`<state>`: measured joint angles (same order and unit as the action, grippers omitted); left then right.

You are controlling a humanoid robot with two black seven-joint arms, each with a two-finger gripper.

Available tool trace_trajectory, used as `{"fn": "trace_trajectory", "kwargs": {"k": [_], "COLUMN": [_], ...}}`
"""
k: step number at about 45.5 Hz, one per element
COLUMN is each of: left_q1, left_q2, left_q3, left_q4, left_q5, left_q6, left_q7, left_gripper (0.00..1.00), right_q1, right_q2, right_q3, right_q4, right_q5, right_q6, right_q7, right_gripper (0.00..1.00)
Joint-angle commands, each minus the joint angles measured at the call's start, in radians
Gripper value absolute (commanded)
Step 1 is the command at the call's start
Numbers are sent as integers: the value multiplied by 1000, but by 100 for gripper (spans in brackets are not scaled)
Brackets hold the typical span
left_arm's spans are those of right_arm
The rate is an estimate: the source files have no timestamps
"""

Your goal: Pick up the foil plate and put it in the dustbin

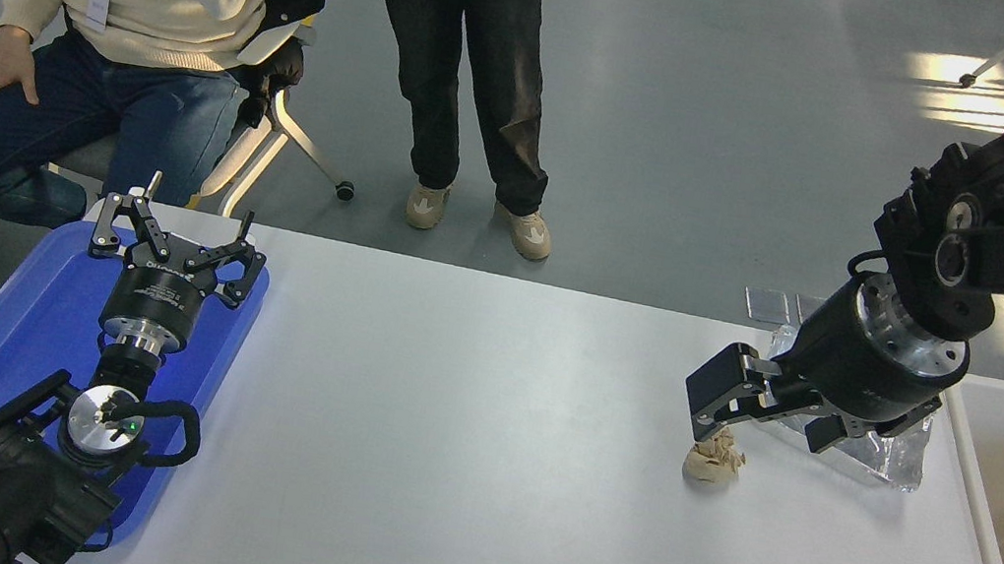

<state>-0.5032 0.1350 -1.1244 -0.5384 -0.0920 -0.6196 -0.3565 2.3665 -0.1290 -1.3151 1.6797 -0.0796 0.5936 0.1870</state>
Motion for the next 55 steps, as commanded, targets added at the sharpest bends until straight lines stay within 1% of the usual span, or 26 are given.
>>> {"fn": "trace_trajectory", "kwargs": {"k": [1, 39, 44, 48, 55], "left_q1": [0, 0, 0, 0, 0], "left_q2": [0, 0, 0, 0, 0], "left_q3": [0, 0, 0, 0, 0], "left_q4": [0, 0, 0, 0, 0], "left_q5": [0, 0, 0, 0, 0], "left_q6": [1, 1, 1, 1, 1], "left_q7": [1, -1, -1, -1, -1], "left_gripper": [100, 100, 100, 100, 100], "right_q1": [-1, -41, -68, -104, -190], "right_q2": [2, -9, -37, -49, -52], "right_q3": [0, -9, -10, -26, -44], "right_q4": [0, -2, -2, -9, -101], "right_q5": [-2, -3, -20, -60, -118], "right_q6": [-3, -52, -77, -107, -187], "right_q7": [0, 0, 0, 0, 0], "right_gripper": [100, 100, 100, 100, 100]}}
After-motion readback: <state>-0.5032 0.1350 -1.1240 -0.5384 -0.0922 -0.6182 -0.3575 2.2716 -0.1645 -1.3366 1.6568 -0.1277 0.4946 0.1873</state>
